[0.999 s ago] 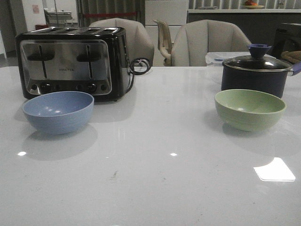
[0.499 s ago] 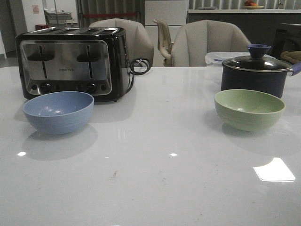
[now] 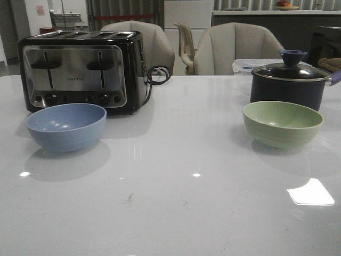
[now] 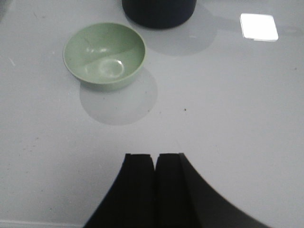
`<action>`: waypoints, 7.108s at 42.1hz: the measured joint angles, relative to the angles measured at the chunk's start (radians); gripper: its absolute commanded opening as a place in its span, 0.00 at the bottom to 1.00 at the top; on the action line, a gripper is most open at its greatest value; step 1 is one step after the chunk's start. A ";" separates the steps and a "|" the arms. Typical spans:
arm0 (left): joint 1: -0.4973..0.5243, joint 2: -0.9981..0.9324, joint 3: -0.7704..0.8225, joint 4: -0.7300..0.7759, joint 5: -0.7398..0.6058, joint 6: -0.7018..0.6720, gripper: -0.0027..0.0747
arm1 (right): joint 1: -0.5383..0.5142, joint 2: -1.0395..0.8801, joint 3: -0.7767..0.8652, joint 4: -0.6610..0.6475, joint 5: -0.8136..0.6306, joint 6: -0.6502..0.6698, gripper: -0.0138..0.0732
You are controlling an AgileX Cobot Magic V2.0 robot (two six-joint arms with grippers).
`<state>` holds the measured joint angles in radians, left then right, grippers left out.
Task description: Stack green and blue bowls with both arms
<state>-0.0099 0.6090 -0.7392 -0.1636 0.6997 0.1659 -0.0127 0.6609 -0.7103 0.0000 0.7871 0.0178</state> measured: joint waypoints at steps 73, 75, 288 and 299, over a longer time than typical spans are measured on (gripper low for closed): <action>0.000 0.151 0.008 -0.015 -0.015 0.000 0.67 | -0.023 1.340 -0.743 0.099 -0.067 -0.006 0.50; 0.000 0.151 0.008 -0.015 -0.015 0.000 0.67 | -0.023 1.342 -0.747 0.099 -0.067 -0.006 0.45; -0.103 1.314 -0.701 0.004 0.123 0.000 0.16 | 0.498 0.193 -0.050 0.065 -0.036 -0.094 0.66; -0.203 1.119 -0.710 0.006 0.180 0.031 0.16 | 0.498 0.193 -0.050 0.065 -0.036 -0.094 0.66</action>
<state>-0.2125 1.7278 -1.4497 -0.1574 0.8798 0.1970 0.4857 0.8541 -0.7598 0.0646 0.7512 -0.0758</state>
